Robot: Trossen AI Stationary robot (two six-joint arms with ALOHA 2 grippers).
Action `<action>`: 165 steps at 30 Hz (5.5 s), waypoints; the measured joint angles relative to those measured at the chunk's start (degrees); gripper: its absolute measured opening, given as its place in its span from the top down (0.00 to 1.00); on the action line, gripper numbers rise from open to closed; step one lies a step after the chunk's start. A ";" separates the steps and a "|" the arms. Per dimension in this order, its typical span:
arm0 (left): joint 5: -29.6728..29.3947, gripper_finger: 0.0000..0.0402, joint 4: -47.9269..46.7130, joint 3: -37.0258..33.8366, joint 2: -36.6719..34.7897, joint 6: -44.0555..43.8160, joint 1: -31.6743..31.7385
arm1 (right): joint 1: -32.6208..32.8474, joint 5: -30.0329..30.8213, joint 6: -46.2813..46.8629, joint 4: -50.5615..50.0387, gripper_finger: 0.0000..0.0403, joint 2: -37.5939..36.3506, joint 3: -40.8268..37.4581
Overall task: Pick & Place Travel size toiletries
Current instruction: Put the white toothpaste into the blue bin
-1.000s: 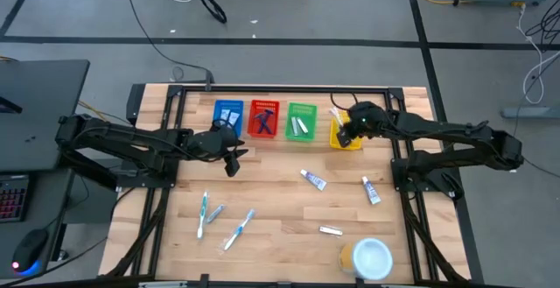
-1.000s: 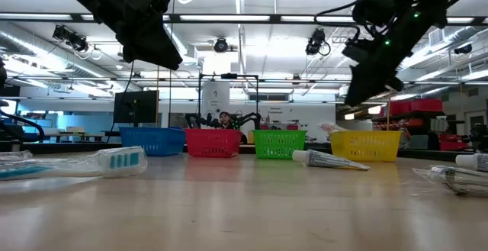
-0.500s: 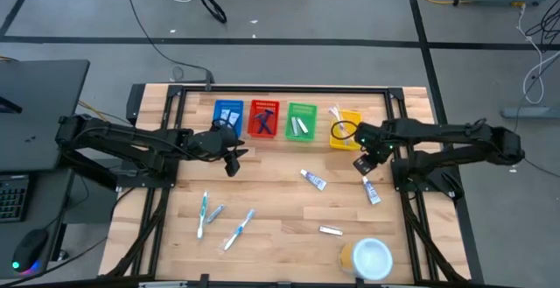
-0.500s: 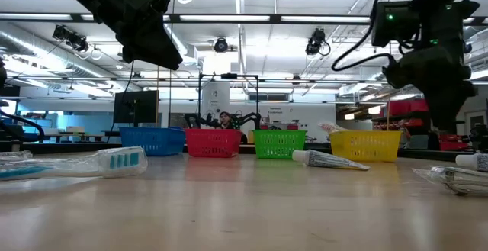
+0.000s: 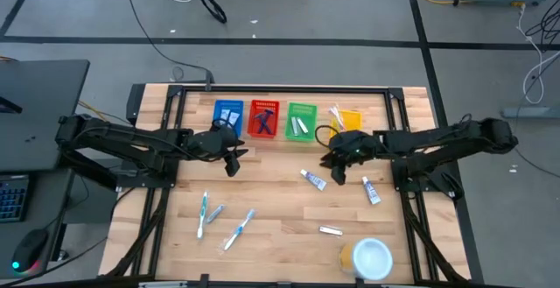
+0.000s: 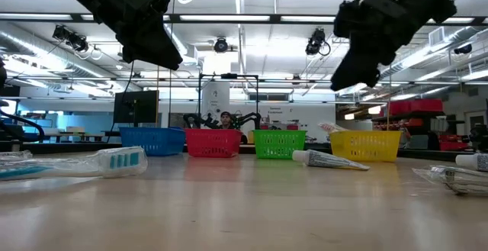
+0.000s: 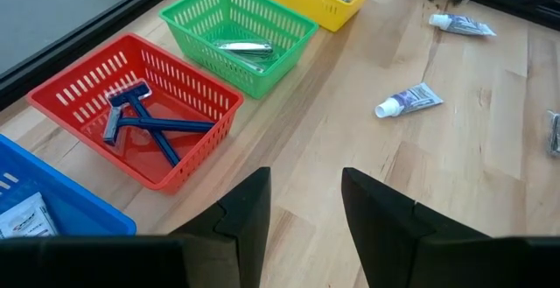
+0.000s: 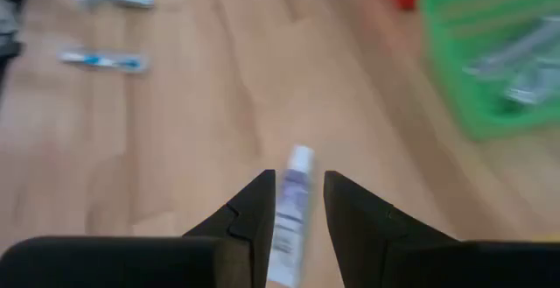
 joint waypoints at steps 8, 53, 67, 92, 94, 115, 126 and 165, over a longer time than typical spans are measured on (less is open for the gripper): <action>0.02 0.63 0.02 0.00 -0.02 -0.02 -0.01 | 2.15 -7.03 0.39 10.24 0.73 13.31 0.01; 0.22 0.63 0.44 0.00 -0.02 -1.28 -0.01 | 2.60 4.78 -1.74 15.45 0.56 22.13 -0.01; 0.22 0.63 0.44 0.00 -0.02 -1.28 -0.02 | 5.71 9.04 1.72 18.16 0.55 29.39 0.10; -0.01 0.63 0.64 0.00 -0.11 -0.34 0.00 | 3.44 7.96 -0.54 44.55 0.81 29.78 -0.09; 0.01 0.63 1.72 0.00 -0.07 -0.17 0.00 | 2.36 9.21 -3.79 54.39 0.81 29.78 -0.09; -4.57 0.63 56.71 0.07 23.65 26.83 -0.19 | -2.42 21.79 -8.84 84.23 0.81 29.67 5.30; -8.47 0.71 64.24 3.87 30.99 25.70 -0.81 | -2.42 29.00 -12.65 80.86 0.81 29.67 5.61; -11.47 0.73 59.87 5.74 30.95 15.75 0.17 | -1.61 15.42 -23.67 82.41 0.81 29.63 5.69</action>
